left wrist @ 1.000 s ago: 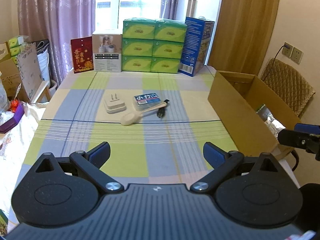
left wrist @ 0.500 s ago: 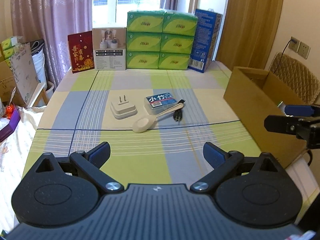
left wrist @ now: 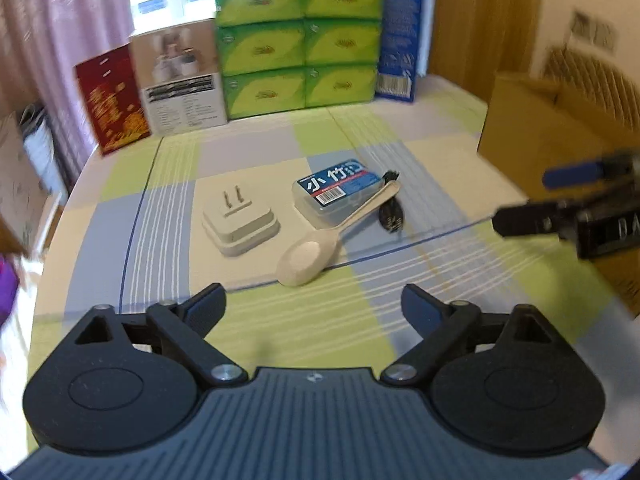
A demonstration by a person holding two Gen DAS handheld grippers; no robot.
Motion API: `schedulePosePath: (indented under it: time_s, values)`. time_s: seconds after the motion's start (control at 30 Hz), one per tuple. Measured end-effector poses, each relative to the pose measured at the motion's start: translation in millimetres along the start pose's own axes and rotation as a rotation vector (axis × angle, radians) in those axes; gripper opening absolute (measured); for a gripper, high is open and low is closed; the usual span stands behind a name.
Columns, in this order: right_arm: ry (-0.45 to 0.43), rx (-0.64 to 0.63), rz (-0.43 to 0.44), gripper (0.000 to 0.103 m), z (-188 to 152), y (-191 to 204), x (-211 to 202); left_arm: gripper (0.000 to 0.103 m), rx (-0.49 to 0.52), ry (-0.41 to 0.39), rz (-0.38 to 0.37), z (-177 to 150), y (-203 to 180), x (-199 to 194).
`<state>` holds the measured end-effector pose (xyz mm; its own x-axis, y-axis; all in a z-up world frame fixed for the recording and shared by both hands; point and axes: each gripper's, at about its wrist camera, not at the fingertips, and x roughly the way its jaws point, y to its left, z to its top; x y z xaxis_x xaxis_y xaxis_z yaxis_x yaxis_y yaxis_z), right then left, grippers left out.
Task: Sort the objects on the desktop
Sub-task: 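Grasp the white spoon with the left tool while the right tool grasps the black cable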
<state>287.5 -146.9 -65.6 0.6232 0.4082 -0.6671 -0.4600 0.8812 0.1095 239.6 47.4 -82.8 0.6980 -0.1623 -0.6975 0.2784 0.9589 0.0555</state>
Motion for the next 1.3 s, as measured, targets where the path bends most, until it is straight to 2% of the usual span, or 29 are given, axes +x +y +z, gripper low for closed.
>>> schedulePosePath:
  time_s: [0.07,0.13,0.23,0.43,0.57,0.7,0.77,0.9,0.97,1.17,1.2,1.23,1.3]
  values:
    - [0.012,0.003,0.002,0.09,2.0,-3.4,13.2,0.085,0.055,-0.002,-0.01,-0.1,-1.0,15.1]
    - [0.023,0.001,0.006,0.082,5.1,-5.7,25.0,0.077,0.081,-0.004,-0.033,0.5,-0.9,27.4]
    - [0.031,-0.012,0.009,0.071,10.4,-6.6,41.7,0.076,0.118,-0.009,-0.046,2.4,-2.0,43.5]
    - [0.055,-0.022,0.026,0.061,12.0,-7.5,69.9,0.073,0.152,-0.025,-0.057,8.4,2.6,72.1]
    - [0.071,-0.02,0.023,0.06,11.1,-9.0,81.6,0.061,0.127,-0.019,-0.096,10.3,9.9,89.4]
    - [0.074,-0.021,0.019,0.06,11.6,-10.4,89.5,0.044,0.124,-0.005,-0.103,8.6,10.7,99.0]
    - [0.074,-0.019,0.022,0.06,12.2,-10.7,94.5,0.038,0.116,-0.009,-0.107,8.4,11.5,97.7]
    - [0.069,-0.017,0.034,0.058,13.5,-8.0,105.0,0.027,0.036,0.01,-0.101,10.8,15.9,93.5]
    - [0.064,-0.024,0.036,0.057,13.3,-5.2,109.5,0.025,-0.03,0.025,-0.09,11.1,19.1,91.8]
    - [0.045,-0.055,0.009,0.045,13.6,2.5,122.8,0.023,-0.022,0.033,-0.079,8.1,6.8,87.3]
    - [0.04,-0.068,0.001,0.039,13.6,4.2,124.0,0.023,-0.017,0.032,-0.077,7.0,4.7,86.3]
    - [0.036,-0.082,-0.006,0.028,13.2,5.2,124.4,0.023,-0.02,0.033,-0.075,6.0,3.6,85.5]
    - [0.04,-0.102,-0.011,0.021,11.6,6.3,122.8,0.023,-0.039,0.039,-0.076,4.1,3.0,83.1]
